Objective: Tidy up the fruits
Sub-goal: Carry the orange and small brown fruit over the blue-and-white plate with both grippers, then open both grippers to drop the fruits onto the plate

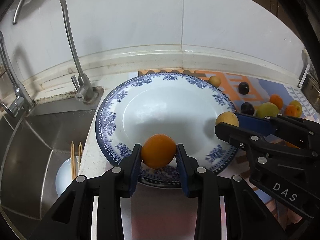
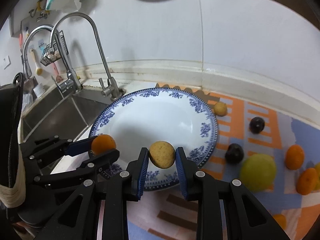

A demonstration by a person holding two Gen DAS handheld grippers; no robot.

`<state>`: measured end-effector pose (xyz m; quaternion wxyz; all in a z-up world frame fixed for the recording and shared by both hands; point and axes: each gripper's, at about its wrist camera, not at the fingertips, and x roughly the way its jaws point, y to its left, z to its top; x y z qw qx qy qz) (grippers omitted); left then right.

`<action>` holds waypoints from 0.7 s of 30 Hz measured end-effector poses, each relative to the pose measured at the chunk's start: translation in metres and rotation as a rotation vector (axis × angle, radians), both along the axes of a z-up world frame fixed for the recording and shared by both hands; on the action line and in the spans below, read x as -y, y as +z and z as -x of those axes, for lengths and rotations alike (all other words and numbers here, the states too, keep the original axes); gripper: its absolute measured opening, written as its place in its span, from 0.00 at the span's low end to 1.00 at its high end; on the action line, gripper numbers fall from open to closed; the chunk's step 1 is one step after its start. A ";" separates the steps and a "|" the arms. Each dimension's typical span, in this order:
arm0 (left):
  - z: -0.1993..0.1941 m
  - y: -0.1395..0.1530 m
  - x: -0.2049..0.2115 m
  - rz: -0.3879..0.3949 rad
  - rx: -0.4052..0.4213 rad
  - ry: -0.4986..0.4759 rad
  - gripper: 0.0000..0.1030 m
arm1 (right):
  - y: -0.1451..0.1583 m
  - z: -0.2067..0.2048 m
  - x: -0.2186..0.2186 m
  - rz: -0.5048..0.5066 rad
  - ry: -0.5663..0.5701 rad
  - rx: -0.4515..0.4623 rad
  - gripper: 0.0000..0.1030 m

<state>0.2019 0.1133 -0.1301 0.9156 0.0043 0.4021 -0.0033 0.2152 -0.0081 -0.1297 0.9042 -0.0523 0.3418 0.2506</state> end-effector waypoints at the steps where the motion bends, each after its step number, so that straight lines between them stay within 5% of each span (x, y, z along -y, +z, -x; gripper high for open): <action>1: -0.001 -0.001 -0.001 -0.002 -0.002 0.001 0.33 | -0.002 -0.002 -0.001 0.001 -0.002 -0.007 0.28; 4: -0.002 -0.001 -0.001 -0.005 -0.005 0.004 0.35 | -0.006 -0.006 -0.001 -0.010 -0.011 -0.022 0.28; 6: 0.001 0.002 -0.001 -0.017 0.007 0.018 0.48 | -0.006 -0.007 0.000 -0.019 -0.016 -0.027 0.29; 9: 0.007 0.008 -0.001 -0.024 0.026 0.030 0.50 | -0.002 -0.005 0.006 -0.032 -0.022 -0.027 0.37; 21: 0.044 0.051 0.036 0.023 0.113 -0.005 0.59 | 0.042 0.041 0.055 -0.080 -0.108 0.096 0.44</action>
